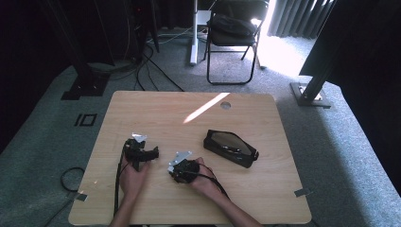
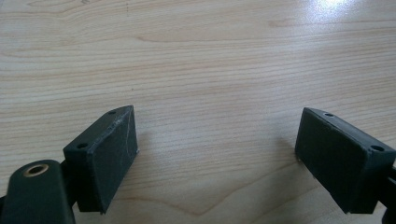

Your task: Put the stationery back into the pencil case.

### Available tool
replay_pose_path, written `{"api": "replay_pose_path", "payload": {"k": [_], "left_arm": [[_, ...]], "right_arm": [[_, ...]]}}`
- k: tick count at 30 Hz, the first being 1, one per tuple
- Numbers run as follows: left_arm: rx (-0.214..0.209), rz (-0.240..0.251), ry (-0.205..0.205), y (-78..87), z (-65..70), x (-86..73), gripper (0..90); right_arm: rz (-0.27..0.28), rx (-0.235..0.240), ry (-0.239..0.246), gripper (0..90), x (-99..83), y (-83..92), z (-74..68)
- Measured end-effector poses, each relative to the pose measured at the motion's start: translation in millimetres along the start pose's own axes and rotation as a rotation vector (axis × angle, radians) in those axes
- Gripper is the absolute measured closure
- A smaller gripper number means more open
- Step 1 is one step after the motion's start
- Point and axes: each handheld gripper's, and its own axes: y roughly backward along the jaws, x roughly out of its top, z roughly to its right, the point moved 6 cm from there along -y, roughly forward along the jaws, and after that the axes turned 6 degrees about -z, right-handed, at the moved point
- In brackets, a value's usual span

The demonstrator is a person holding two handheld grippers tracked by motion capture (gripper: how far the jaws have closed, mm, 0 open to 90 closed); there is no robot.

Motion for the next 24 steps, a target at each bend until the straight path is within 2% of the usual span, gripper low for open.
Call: {"api": "replay_pose_path", "payload": {"k": [6,10,15,24], "left_arm": [[0.000,0.000,0.000,0.0,0.0,0.0,13.3],[0.000,0.000,0.000,0.0,0.0,0.0,13.3],[0.000,0.000,0.000,0.0,0.0,0.0,13.3],[0.000,0.000,0.000,0.0,0.0,0.0,13.3]], "right_arm": [[-0.001,0.011,-0.016,70.8,1.6,-1.2,0.7],[-0.003,-0.010,-0.001,71.2,1.2,-0.5,0.0],[0.002,-0.020,-0.009,71.3,-1.1,0.8,1.2],[0.009,-0.023,-0.009,71.4,-4.0,4.8,1.2]]}}
